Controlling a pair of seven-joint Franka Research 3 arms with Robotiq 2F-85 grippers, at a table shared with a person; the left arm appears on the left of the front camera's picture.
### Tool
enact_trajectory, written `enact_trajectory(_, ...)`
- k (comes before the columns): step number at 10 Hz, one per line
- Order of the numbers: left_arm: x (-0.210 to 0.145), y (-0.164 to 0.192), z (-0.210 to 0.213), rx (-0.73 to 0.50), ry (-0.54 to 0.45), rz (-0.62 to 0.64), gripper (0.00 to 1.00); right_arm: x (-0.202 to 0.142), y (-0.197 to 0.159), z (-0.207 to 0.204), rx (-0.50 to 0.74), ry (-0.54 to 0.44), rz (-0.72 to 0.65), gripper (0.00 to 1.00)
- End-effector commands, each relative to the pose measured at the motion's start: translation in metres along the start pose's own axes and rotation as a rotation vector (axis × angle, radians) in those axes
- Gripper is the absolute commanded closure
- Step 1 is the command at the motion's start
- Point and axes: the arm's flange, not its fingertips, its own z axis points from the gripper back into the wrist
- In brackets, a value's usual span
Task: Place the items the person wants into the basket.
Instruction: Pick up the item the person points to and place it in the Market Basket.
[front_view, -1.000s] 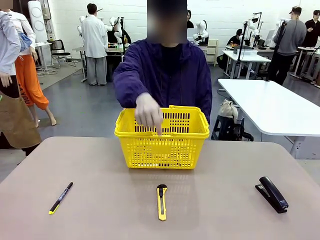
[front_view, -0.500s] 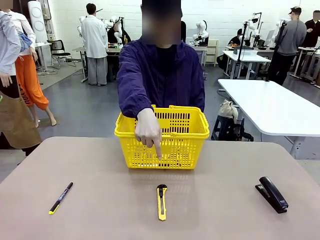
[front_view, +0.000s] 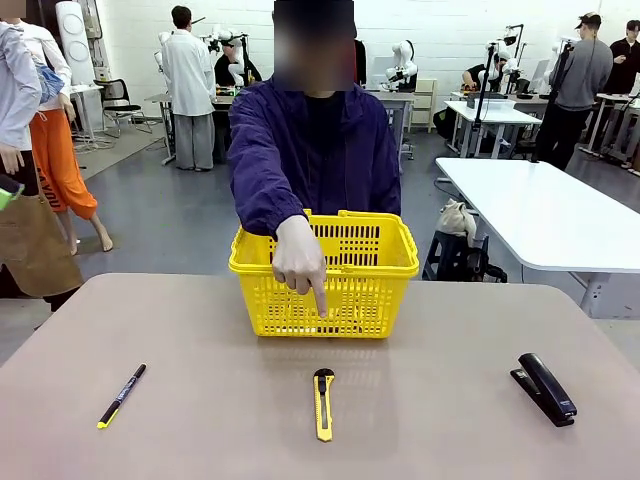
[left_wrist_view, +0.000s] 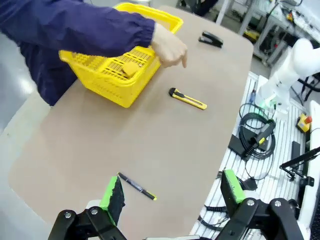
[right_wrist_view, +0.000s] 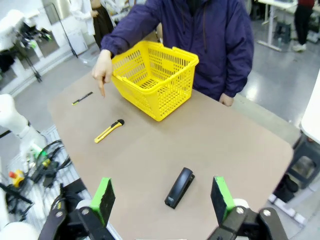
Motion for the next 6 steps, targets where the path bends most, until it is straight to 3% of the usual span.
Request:
enact_trajectory(1, 0.073, -0.015, -0.045, -0.037, 0.183, 0.033, 0.00, 0.000, -0.002, 0.000, 0.009, -0.029, 0.011, 0.00)
enact_trajectory(2, 0.098, -0.048, -0.085, -0.019, 0.288, 0.135, 0.00, 0.000, -0.002, 0.000, 0.009, -0.029, 0.011, 0.00)
enact_trajectory(4, 0.128, -0.093, -0.153, 0.150, 0.452, 0.306, 0.00, 0.000, -0.002, 0.000, 0.009, -0.029, 0.011, 0.00)
enact_trajectory(6, 0.136, -0.126, -0.216, 0.292, 0.515, 0.385, 0.00, 0.000, -0.002, 0.000, 0.009, -0.029, 0.011, 0.00)
